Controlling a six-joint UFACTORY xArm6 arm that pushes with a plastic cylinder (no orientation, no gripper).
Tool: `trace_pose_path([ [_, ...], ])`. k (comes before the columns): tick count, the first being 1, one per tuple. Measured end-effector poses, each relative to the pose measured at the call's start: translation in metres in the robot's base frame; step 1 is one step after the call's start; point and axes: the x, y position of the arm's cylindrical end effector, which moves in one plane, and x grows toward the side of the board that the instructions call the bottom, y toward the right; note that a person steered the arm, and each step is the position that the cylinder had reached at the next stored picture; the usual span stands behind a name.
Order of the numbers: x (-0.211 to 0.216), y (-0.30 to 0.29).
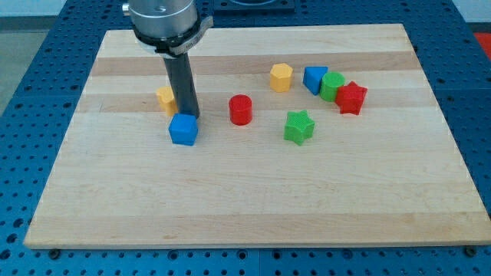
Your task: Push the blue cube at the bottom right corner of the board
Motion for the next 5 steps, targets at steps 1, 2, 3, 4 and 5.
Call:
trace_pose_path([
  [1,0.029,0.0],
  [2,0.054,0.002],
  [3,0.073,0.002],
  [4,0.094,0.004],
  [5,0.115,0.01],
])
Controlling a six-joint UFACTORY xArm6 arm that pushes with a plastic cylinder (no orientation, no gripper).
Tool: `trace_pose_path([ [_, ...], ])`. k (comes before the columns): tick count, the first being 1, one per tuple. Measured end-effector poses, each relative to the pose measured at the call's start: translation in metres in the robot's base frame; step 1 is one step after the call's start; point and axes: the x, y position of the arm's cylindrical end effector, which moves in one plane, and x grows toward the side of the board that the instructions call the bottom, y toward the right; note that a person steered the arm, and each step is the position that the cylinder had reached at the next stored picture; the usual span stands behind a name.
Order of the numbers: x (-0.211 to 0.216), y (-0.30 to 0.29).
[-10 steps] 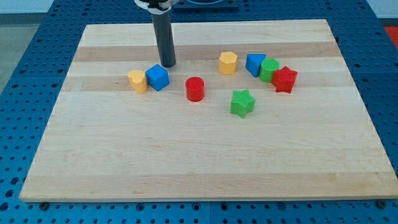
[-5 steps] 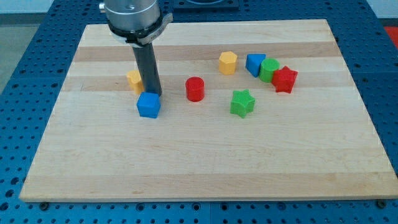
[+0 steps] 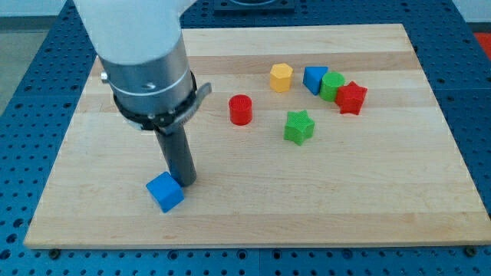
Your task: Push the blue cube at the bottom right corner of the board
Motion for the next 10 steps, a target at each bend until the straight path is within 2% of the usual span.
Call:
trace_pose_path([
  [1,0.013,0.019],
  [2,0.015,0.011],
  [3,0.028,-0.015],
  [5,0.03,-0.034],
  [9,0.041,-0.122],
  [10,0.038,-0.114],
])
